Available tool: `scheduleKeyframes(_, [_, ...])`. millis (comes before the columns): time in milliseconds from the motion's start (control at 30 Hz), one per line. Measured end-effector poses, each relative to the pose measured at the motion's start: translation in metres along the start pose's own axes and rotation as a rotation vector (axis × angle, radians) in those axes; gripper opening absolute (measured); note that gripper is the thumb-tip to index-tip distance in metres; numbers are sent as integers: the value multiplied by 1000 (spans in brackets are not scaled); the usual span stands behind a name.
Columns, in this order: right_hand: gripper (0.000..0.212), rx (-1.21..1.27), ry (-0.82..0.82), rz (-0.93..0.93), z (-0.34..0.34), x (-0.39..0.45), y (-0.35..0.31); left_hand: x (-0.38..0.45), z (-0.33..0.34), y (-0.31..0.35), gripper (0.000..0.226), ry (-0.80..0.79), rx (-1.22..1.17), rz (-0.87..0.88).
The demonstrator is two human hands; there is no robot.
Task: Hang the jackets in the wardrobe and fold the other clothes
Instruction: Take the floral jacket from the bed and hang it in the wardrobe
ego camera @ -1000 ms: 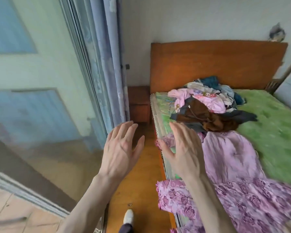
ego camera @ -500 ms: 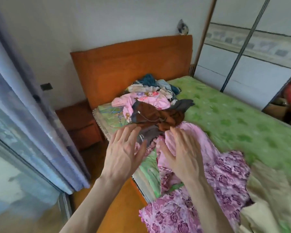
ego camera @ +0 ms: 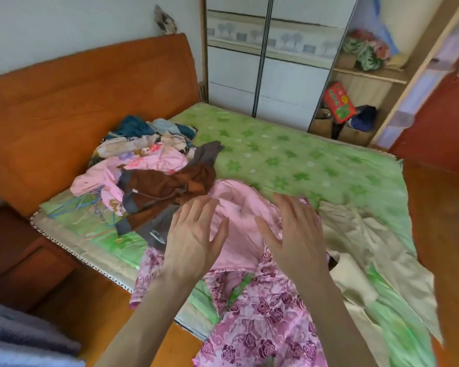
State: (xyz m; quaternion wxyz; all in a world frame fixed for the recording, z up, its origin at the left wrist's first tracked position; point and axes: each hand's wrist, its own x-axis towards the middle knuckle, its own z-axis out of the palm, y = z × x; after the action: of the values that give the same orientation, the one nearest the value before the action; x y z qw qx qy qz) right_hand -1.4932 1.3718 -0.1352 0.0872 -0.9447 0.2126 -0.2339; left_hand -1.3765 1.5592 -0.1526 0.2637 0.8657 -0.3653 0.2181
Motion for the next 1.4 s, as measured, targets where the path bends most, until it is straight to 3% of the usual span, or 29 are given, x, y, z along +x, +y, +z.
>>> scheduleKeyframes(200, [64, -37, -11, 189, 8, 17, 66, 44, 68, 17, 39, -60, -87, 129])
scheduleKeyframes(567, [72, -34, -8, 331, 48, 73, 171, 140, 162, 56, 45, -173, -104, 223])
scheduleKeyframes(867, [73, -111, -119, 427, 85, 104, 250, 194, 271, 64, 61, -387, -204, 286])
scheduleKeyframes(1100, [66, -180, -198, 497, 157, 118, 299, 217, 388, 66, 47, -415, -247, 349])
scheduleKeyframes(1400, [65, -187, -257, 524, 280, 123, 371, 203, 560, 58, 56, -625, -232, 329])
